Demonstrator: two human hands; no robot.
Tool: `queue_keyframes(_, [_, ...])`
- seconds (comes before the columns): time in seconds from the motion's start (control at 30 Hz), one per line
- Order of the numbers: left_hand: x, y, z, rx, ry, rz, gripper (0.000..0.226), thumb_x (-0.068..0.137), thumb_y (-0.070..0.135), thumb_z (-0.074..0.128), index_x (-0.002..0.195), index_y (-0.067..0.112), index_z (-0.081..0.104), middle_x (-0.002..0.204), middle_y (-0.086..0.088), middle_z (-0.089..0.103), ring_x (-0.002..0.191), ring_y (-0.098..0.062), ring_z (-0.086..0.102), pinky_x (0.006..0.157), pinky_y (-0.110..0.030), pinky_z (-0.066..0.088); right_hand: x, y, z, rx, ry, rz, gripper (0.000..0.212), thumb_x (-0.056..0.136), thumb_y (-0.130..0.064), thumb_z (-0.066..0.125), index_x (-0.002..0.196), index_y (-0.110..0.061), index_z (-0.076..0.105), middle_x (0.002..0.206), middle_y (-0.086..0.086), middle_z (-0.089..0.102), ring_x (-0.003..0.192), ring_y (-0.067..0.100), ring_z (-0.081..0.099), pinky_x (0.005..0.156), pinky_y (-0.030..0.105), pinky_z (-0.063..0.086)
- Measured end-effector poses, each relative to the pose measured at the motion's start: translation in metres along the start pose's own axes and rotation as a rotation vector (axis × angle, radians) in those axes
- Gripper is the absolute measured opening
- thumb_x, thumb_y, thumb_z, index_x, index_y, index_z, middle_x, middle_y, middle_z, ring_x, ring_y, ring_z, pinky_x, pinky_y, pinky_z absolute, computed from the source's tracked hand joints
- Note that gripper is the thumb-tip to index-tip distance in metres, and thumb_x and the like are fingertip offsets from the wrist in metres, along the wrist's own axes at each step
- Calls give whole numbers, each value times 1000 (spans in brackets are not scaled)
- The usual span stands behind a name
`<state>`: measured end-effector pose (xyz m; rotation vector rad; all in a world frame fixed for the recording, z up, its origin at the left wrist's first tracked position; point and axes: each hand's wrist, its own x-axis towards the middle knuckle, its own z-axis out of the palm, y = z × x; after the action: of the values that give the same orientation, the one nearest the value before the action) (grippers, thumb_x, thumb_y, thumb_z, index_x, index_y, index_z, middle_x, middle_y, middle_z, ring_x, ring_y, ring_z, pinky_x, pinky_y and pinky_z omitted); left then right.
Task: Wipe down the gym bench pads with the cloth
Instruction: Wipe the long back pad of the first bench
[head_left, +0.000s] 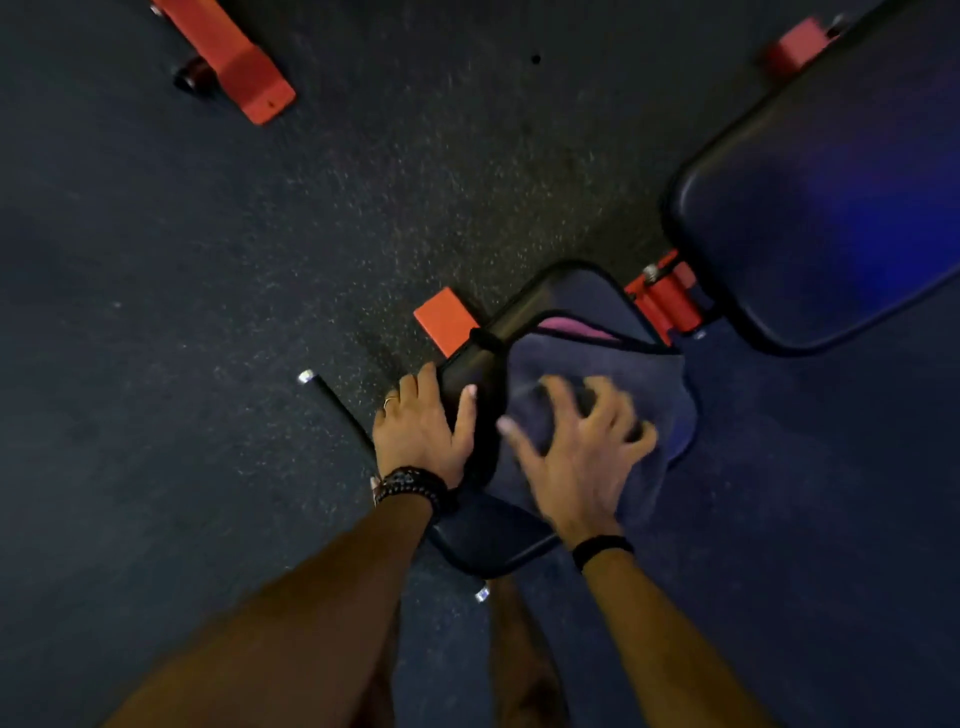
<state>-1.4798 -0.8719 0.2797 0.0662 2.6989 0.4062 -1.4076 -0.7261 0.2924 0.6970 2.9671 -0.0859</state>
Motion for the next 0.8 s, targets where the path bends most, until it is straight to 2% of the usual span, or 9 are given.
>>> queue_keyframes(0.2, [-3,-5,9,-71,75,25,64,99,51,24,132,4,52,112,-14,64,99,-37,62,81,-46,50,132,-11,3,106,184,542,49,90,-65,41,119,-28,57,115,11,52,110,35,48,80,43,28])
queue_keyframes(0.3, [-2,-5,7,-77,70,27,61,99,46,24,130,2,53,107,-18,63,94,-40,62,78,-47,51,83,-29,-6,162,189,178,38,92,-55,48,117,-28,59,110,10,54,102,32,49,81,46,34])
queue_keyframes(0.37, [1,-4,6,-79,78,32,58,97,40,27,129,1,54,103,-20,63,91,-42,62,76,-48,51,-3,-19,0,237,63,-106,38,87,-49,55,118,-28,56,108,10,55,96,31,47,79,45,35])
queue_keyframes(0.4, [1,-3,6,-85,71,23,57,96,40,27,129,2,54,104,-20,63,92,-42,62,77,-49,51,-39,-4,1,236,10,-131,40,82,-48,56,117,-29,54,107,10,55,94,30,46,78,44,33])
queue_keyframes(0.5, [-3,1,6,-82,67,-17,61,99,45,21,133,4,52,112,-17,63,101,-41,60,85,-50,49,-32,51,7,236,39,158,37,86,-49,52,114,-25,56,105,13,52,93,33,45,79,45,33])
queue_keyframes(0.57, [-5,1,7,-82,63,-15,61,100,45,20,134,4,51,114,-17,63,103,-39,60,88,-49,47,34,59,6,202,166,517,40,94,-49,50,115,-17,62,107,18,53,99,38,49,83,47,36])
queue_keyframes(0.63, [-5,1,7,-65,89,-7,61,100,45,19,134,4,50,116,-17,63,104,-38,60,88,-48,47,103,44,6,216,188,678,44,95,-50,48,121,-18,63,113,17,54,107,38,49,85,46,35])
queue_keyframes(0.7, [-5,3,6,-80,79,-13,62,100,46,19,134,4,50,116,-17,63,105,-39,60,88,-48,47,114,17,5,194,221,536,43,95,-52,47,121,-22,64,111,12,56,102,33,49,81,43,33])
queue_keyframes(0.8, [-3,2,6,-60,91,14,66,100,49,16,131,2,51,110,-19,64,99,-41,61,82,-49,49,19,-8,3,267,134,64,38,90,-48,55,119,-24,61,109,9,54,93,29,46,77,41,32])
